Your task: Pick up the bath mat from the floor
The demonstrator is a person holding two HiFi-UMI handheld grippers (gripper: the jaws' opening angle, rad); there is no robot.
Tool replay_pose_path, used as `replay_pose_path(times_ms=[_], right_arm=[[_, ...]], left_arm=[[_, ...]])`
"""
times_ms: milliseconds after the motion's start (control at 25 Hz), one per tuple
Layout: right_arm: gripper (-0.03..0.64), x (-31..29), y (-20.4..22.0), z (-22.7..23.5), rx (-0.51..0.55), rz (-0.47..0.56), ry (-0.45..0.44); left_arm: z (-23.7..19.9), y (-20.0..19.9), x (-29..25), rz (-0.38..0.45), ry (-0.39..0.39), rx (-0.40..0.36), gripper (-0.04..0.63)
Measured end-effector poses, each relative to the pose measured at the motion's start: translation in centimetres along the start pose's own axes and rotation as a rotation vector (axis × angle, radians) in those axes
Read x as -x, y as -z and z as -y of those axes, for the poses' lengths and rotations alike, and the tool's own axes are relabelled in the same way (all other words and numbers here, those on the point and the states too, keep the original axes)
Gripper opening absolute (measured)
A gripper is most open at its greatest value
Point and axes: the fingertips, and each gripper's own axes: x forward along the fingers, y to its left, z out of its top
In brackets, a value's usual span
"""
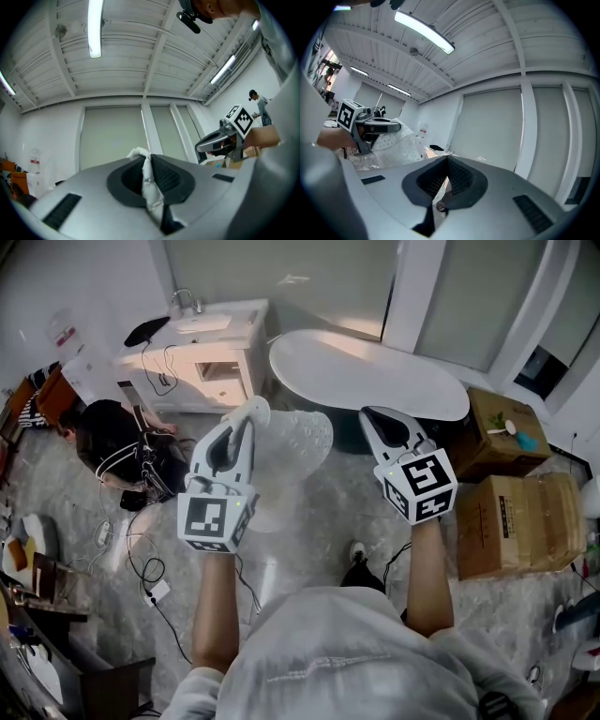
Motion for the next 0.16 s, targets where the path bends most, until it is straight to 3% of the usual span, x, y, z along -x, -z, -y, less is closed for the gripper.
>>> replay_pose_path(times_ms=[160], right_arm=[[0.014,-0.25,0.29,-0.06,-0.003,-0.004,-0.015]], left_arm=[[0.36,0.48,-0.04,-0.018,0.005,0.006,0.034]])
